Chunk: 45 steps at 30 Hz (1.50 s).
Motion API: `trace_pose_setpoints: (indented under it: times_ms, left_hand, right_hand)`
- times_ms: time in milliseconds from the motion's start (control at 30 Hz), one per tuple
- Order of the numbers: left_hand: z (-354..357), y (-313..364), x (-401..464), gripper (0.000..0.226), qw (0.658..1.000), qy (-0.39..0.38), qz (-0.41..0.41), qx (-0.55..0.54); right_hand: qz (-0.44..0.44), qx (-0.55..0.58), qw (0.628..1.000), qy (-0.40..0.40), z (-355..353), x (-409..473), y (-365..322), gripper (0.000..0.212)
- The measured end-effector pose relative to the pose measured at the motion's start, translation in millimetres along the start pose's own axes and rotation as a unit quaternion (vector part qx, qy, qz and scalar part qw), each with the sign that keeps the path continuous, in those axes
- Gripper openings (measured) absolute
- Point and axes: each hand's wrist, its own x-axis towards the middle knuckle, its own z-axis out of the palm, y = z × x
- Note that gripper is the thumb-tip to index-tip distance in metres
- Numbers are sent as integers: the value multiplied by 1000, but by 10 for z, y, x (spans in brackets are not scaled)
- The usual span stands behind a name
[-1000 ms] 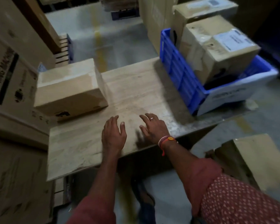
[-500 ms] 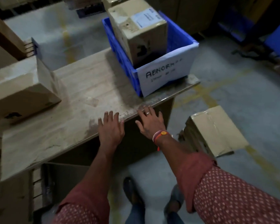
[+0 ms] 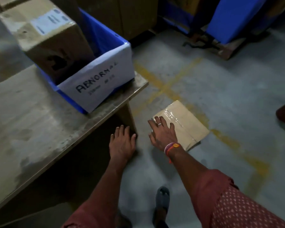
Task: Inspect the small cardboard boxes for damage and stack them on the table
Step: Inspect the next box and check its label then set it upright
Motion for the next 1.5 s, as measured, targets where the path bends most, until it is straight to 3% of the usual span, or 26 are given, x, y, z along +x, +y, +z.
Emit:
trace_pose_setpoints:
  times_ms: [167, 367, 500, 633, 767, 833, 967, 1067, 1233, 1500]
  left_hand:
    - [541, 483, 450, 60, 999, -39, 17, -28]
    - [1382, 785, 947, 53, 984, -60, -53, -159]
    - [1956, 1026, 1192, 60, 966, -88, -85, -229]
    - [2409, 1145, 1307, 97, 918, -146, -159, -333]
    - [2681, 1184, 1358, 117, 861, -180, -216, -423]
    - [2755, 1186, 1360, 123, 826, -193, -231, -477]
    - [2742, 1256, 1371, 90, 780, -207, -209, -552]
    - [2744, 1315, 1371, 70, 758, -230, -211, -573]
    - [2554, 1252, 1148, 76, 744, -251, -226, -577]
    - [1476, 1041, 586, 85, 761, -175, -211, -588]
  right_hand:
    - [32, -18, 999, -37, 287, 261, 767, 68]
    - [48, -39, 995, -82, 896, 695, 1465, 71]
    - [4, -74, 990, -121, 1262, 961, 1827, 70]
    - [50, -44, 990, -121, 1523, 1165, 2130, 74]
    - [168, 43, 977, -123, 1674, 1321, 2394, 91]
    - [208, 27, 966, -151, 1720, 1351, 2515, 101]
    - [237, 48, 953, -181, 1749, 1393, 2695, 116]
    - [237, 74, 957, -147, 1708, 1364, 2707, 115]
    - [229, 80, 963, -115, 1597, 965, 2613, 101]
    - [237, 152, 959, -7, 885, 293, 1926, 91]
